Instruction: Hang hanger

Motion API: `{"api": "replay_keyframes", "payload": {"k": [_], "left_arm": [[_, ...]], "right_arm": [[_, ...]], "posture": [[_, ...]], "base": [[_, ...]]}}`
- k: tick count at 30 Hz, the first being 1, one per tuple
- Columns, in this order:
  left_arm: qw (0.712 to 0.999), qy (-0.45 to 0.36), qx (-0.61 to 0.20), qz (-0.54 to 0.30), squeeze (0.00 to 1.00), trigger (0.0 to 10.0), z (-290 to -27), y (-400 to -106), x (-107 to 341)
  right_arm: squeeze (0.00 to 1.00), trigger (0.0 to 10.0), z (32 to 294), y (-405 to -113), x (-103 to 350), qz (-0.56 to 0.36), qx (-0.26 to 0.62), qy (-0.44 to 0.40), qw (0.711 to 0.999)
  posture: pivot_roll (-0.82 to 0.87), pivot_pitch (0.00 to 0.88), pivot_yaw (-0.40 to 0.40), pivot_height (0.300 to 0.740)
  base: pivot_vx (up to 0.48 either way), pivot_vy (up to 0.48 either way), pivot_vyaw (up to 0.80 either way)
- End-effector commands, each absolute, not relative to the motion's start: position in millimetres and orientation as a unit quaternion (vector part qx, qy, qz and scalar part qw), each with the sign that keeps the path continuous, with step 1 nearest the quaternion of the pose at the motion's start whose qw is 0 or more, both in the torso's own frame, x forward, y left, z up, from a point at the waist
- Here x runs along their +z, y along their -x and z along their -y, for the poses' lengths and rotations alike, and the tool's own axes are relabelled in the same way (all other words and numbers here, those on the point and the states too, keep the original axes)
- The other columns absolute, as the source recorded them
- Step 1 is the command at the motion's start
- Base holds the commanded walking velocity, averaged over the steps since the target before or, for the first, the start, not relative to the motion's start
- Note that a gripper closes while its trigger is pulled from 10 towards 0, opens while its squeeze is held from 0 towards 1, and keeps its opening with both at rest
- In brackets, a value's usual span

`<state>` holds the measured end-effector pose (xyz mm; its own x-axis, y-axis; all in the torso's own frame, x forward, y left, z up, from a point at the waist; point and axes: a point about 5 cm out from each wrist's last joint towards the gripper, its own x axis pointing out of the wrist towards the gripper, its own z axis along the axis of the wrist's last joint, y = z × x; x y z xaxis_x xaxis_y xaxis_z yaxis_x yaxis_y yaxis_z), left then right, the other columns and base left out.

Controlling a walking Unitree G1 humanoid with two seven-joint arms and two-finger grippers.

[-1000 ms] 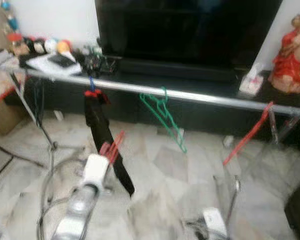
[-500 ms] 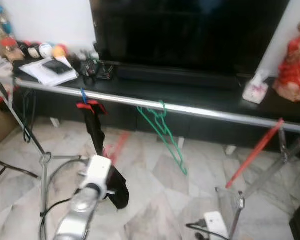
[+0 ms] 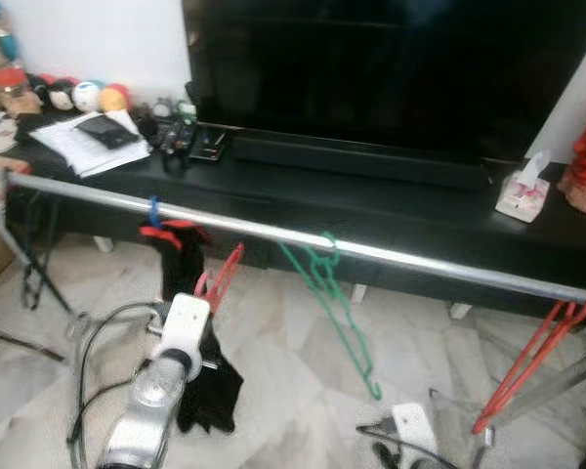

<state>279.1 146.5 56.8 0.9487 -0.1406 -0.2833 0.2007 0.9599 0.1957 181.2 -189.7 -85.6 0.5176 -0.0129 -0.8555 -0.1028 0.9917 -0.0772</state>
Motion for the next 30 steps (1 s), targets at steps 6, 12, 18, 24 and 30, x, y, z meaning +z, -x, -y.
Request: {"api": "replay_keyframes", "payload": {"k": [6, 12, 18, 24, 30], "left_arm": [[0.984, -0.101, -0.105, -0.102, 0.00, 10.0, -149, -280, 67], [0.986, -0.088, -0.123, -0.066, 0.00, 10.0, -141, -285, 78], [0.986, -0.092, -0.130, -0.052, 0.00, 10.0, -138, -289, 81], [0.985, -0.099, -0.134, -0.036, 0.00, 10.0, -136, -301, 88], [0.985, -0.102, -0.139, -0.022, 0.00, 10.0, -131, -313, 96]], "right_arm": [[0.00, 10.0, 186, -180, -87, -0.493, 0.029, 0.056, 0.868], [0.00, 10.0, 186, -181, -86, -0.493, 0.028, 0.055, 0.868], [0.00, 10.0, 185, -181, -86, -0.492, 0.028, 0.055, 0.868], [0.00, 10.0, 185, -181, -86, -0.491, 0.024, 0.055, 0.869], [0.00, 10.0, 185, -182, -86, -0.490, 0.021, 0.054, 0.870]], "posture": [[0.05, 0.000, -0.069, 0.740], [0.05, 0.000, -0.069, 0.740], [0.04, 0.000, -0.065, 0.740], [0.03, 0.000, -0.063, 0.740], [0.03, 0.000, -0.062, 0.740]], "base": [[0.000, 0.000, 0.00], [0.000, 0.000, 0.00], [0.000, 0.000, 0.00], [0.000, 0.000, 0.00], [0.000, 0.000, 0.00]]}}
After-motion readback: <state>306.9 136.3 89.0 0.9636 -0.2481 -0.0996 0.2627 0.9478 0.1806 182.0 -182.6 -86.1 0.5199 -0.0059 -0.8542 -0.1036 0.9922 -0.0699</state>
